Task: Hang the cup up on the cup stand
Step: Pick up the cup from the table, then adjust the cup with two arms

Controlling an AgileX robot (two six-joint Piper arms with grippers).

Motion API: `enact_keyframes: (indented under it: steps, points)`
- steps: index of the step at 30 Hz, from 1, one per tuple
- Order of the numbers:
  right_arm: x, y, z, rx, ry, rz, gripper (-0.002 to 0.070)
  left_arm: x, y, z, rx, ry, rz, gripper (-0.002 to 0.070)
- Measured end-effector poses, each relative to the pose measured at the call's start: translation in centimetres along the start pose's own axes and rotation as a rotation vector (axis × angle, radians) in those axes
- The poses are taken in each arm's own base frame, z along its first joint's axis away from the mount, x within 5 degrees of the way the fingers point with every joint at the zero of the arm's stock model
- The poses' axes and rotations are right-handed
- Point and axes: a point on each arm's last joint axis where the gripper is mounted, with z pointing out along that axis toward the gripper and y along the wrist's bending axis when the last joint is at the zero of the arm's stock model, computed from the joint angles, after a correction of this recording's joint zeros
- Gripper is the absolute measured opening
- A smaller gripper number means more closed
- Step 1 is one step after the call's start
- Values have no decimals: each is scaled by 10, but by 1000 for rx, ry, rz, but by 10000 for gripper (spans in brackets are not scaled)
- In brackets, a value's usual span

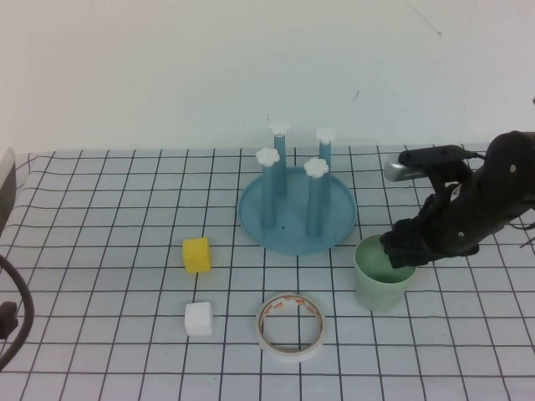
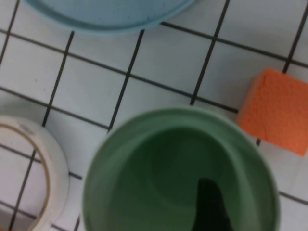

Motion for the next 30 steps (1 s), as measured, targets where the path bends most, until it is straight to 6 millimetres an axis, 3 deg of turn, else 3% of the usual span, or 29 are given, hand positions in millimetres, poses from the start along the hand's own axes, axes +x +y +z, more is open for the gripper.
enact_keyframes:
  steps: [5, 8, 12, 14, 19, 22, 25, 30]
  points:
    - [3, -2, 15, 2, 27, 9, 386, 0, 0, 0, 2, 0, -1, -1]
    - [5, -3, 22, -1, 46, 21, 321, 0, -1, 0, 7, 0, -15, -1]
    - [5, -1, 25, -22, 48, 57, 104, 0, -2, 0, 20, -1, -52, -1]
    - [5, 0, 25, -32, 45, 73, 49, 0, -3, 0, 30, -1, -79, -1]
    - [3, 3, 20, -58, 29, 112, 29, -1, -5, 0, 61, -10, -166, -1]
    - [-2, 7, 1, -75, -12, 116, 28, -3, -8, 0, 87, -18, -242, -1]
    - [-8, 13, -32, -102, -78, 113, 28, -4, -11, -1, 131, -18, -366, -3]
    - [-13, 30, -108, -213, -261, 56, 28, -5, -22, -3, 256, 16, -560, -2]
